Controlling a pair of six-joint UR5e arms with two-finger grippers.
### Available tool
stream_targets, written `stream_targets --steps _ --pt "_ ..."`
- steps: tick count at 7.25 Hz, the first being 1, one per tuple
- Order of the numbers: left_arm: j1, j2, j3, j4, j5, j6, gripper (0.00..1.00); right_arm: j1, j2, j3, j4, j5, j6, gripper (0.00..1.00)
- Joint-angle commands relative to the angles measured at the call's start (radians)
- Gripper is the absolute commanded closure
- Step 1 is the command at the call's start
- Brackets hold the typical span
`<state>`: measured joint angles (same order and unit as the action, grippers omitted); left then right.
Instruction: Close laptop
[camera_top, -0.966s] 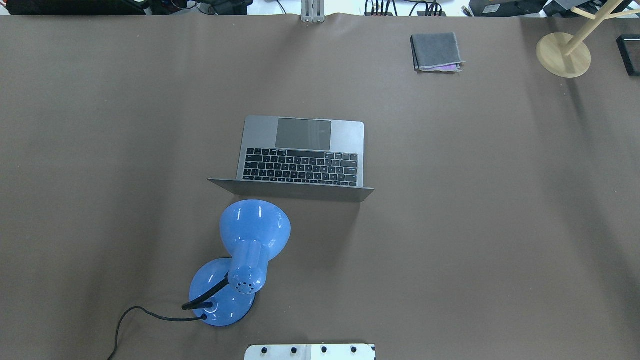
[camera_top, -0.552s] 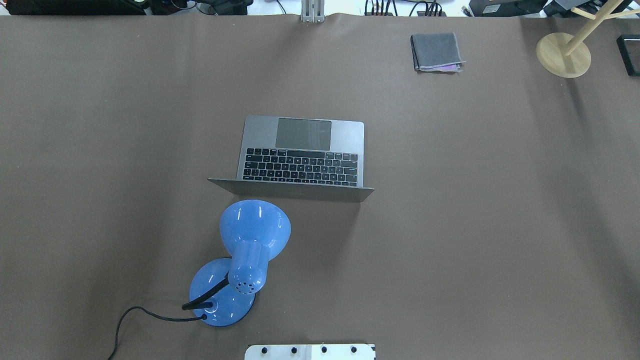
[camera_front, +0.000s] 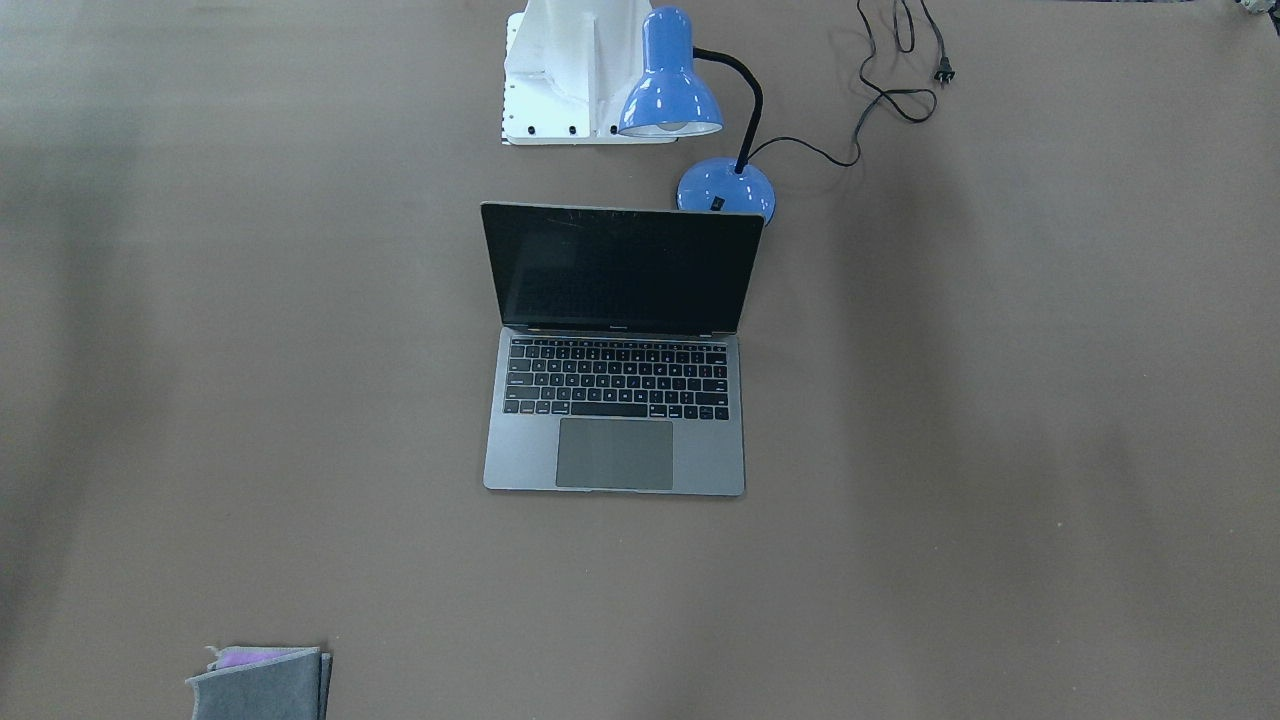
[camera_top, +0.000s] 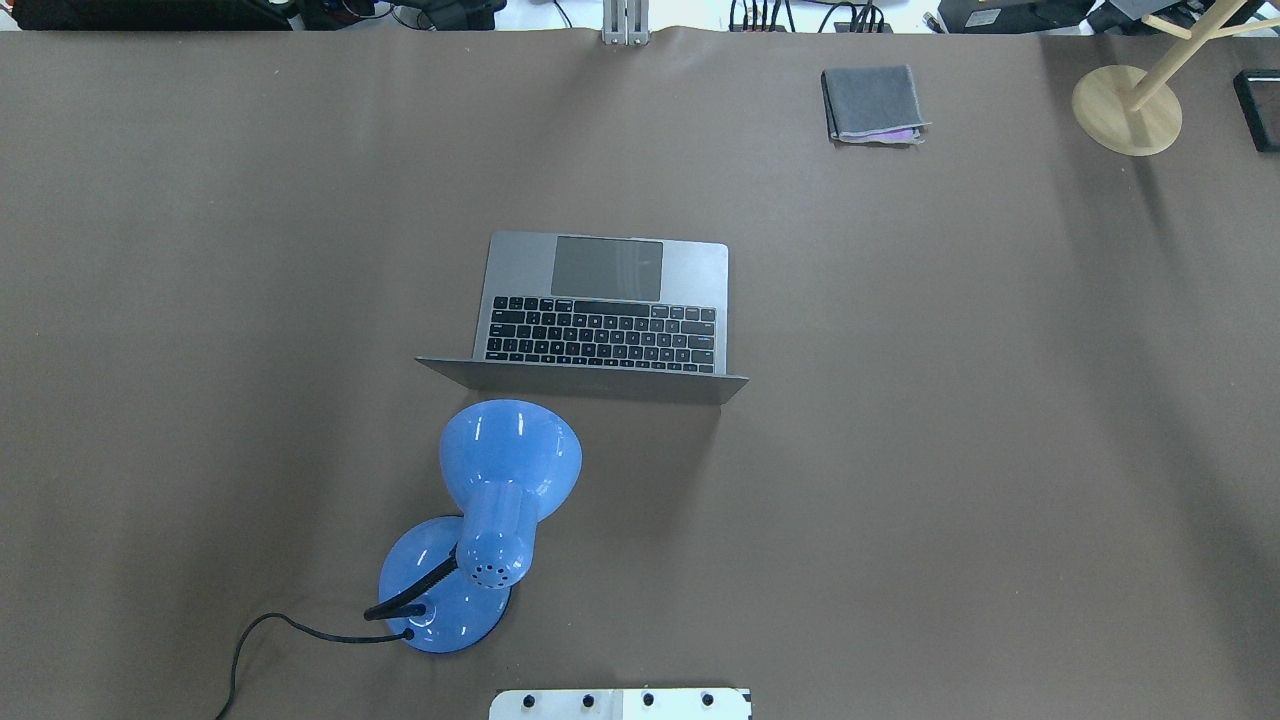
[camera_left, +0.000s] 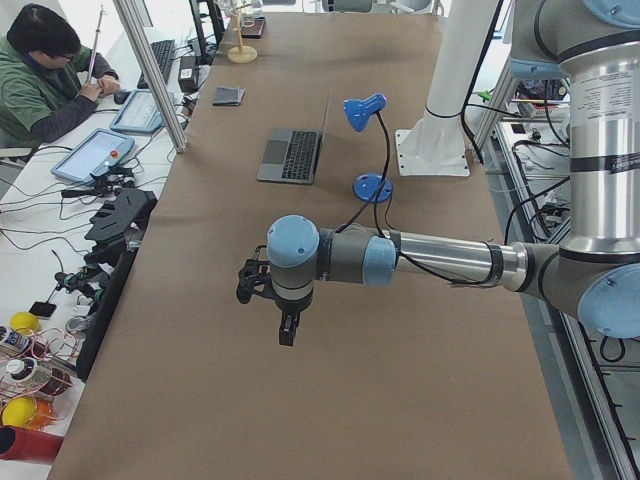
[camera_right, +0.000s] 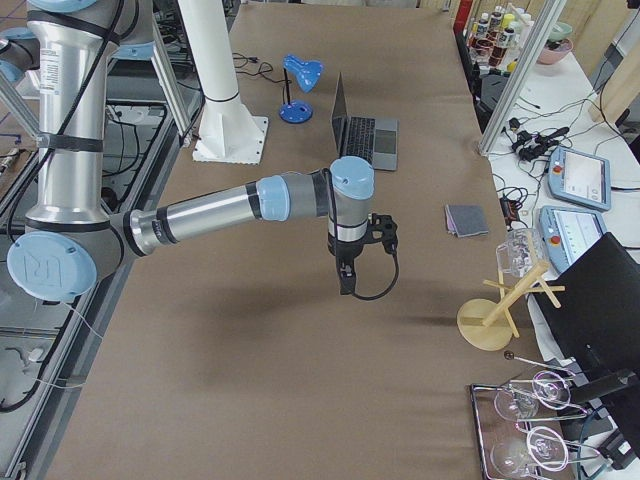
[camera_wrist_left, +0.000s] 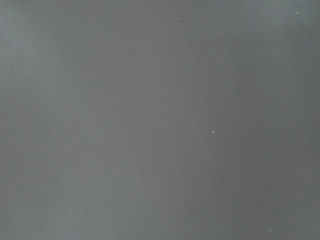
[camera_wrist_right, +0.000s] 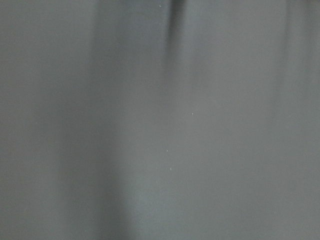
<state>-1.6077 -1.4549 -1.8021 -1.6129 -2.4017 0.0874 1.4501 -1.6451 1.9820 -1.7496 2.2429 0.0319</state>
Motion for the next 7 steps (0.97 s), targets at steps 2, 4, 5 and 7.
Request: stream_targets --steps 2,4,5,7 --pt "0.000 -0.037 0.083 -0.336 -0.047 -0.006 0.00 0.010 0.044 0.006 0.062 -0.022 0.000 0.00" --pt "0.000 -0.038 0.101 -0.410 -0.048 -0.005 0.00 0.010 -0.004 -0.002 0.130 -0.013 0.000 0.00" --pt "0.000 -0.036 0.092 -0.416 -0.050 0.000 0.00 0.009 -0.001 0.017 0.145 -0.012 0.003 0.00" --pt "0.023 -0.035 0.099 -0.495 -0.048 -0.008 0.00 -0.089 -0.004 0.027 0.180 0.014 0.153 0.00"
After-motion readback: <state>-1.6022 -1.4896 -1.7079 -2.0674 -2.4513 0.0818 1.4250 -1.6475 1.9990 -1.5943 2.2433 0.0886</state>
